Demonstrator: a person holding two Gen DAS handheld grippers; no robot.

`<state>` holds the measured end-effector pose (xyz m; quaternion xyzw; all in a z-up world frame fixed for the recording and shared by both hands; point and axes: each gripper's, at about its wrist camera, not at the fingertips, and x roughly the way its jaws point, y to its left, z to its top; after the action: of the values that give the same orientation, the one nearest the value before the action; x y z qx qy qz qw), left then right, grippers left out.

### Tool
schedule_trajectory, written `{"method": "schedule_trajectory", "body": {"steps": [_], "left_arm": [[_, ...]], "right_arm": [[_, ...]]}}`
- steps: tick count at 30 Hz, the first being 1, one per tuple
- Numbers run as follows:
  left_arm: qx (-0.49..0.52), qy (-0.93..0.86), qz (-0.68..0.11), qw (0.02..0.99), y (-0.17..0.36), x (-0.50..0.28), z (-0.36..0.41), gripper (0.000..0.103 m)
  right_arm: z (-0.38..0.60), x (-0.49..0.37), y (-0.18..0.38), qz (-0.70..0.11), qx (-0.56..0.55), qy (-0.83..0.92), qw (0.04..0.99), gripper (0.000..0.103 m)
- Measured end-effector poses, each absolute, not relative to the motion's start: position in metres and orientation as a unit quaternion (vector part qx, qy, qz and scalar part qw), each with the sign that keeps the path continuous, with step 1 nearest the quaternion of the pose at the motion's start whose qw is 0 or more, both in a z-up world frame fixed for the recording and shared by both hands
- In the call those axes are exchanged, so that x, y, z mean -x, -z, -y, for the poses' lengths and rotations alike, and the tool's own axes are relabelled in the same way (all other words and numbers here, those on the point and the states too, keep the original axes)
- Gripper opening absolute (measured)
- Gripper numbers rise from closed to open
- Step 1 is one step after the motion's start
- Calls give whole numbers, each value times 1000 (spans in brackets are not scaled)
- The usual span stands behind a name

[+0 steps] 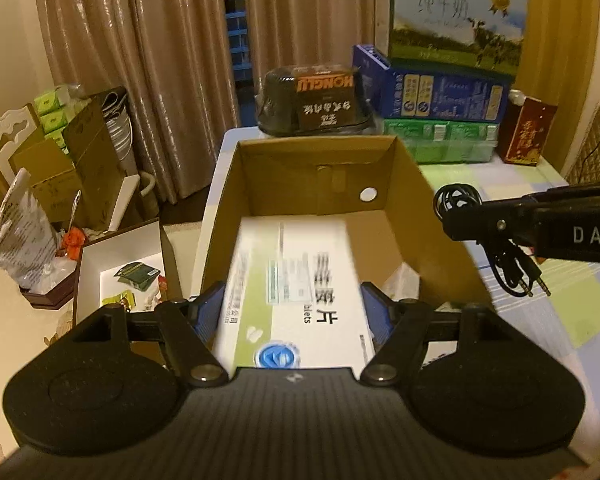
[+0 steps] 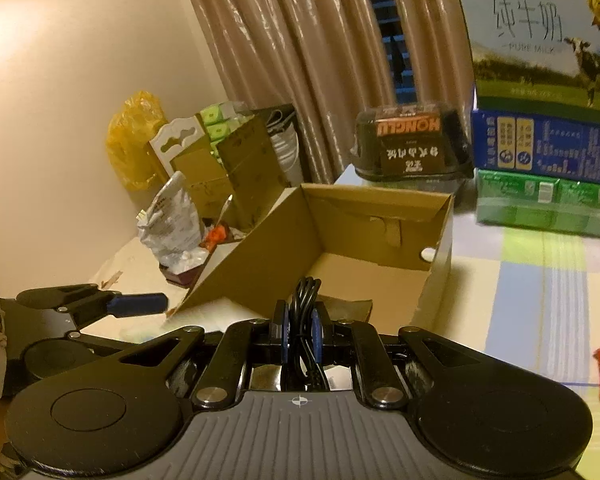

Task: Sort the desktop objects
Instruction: 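Lower the medicine box and cable into the cardboard box and open both tools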

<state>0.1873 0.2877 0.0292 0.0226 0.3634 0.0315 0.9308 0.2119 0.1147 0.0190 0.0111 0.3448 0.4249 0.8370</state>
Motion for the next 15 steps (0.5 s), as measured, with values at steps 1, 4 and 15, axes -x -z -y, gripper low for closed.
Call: {"method": "schedule_trajectory", "body": {"steps": [1, 4, 15], "left_arm": [[-23, -34, -365, 930, -27, -189, -290, 76], [-36, -36, -361, 931, -26, -189, -293, 76], [-24, -46, -361, 931, -22, -177, -306, 76]], "right_arm": [[-117, -213, -17, -347, -12, -425, 836, 8], [-122, -215, -14, -350, -14, -426, 834, 8], [-126, -217, -14, -342, -39, -431, 834, 73]]}}
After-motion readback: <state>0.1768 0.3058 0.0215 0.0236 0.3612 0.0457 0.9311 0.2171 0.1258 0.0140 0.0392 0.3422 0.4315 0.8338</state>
